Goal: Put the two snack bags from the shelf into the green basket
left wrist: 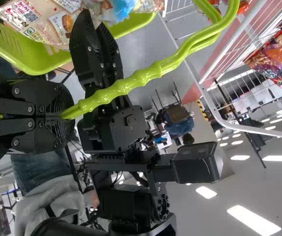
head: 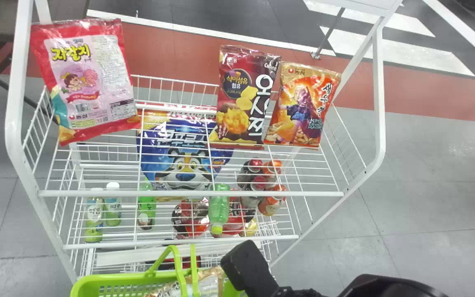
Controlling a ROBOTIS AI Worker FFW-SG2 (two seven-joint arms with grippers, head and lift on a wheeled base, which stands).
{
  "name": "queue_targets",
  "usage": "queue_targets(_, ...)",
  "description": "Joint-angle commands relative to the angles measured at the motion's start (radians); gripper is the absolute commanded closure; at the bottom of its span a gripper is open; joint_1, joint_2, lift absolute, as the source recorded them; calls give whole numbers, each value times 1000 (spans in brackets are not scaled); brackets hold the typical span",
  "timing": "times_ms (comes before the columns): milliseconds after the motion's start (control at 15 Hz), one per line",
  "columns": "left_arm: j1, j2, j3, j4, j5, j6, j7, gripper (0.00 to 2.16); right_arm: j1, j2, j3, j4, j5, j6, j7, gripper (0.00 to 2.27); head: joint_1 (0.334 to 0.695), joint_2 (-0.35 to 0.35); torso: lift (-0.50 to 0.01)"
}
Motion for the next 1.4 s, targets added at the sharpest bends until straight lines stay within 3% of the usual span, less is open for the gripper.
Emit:
queue_targets(0, -1, 0, 1, -3, 0, 2, 0, 2108, -4, 1, -31, -23, -10, 14, 11, 6, 695, -350, -6)
queue_targets(267, 1, 0, 1, -2, 0, 2, 0, 2108, -14, 27, -149, -111, -18, 14, 28, 87, 695, -350, -6)
queue_targets(533, 1, 0, 4, 1, 0, -1, -2, 2105, -17, 138, -425, -155, -134, 14, 24, 107, 695, -350, -6)
queue_targets(800, -2, 0, 4, 8, 0, -1, -2, 2078, -52, 202, -543, -48, -189, 14, 19, 107, 695, -350, -6)
queue_targets(1200, -9, 0, 4, 17, 0, -1, -2, 2081, -136, 216, -591, 171, -240, -773, -13, 103, 695, -350, -6)
queue_targets(1333, -9, 0, 4, 17, 0, -1, -2, 2081, -176, 218, -610, 234, -245, -890, -13, 103, 695, -350, -6)
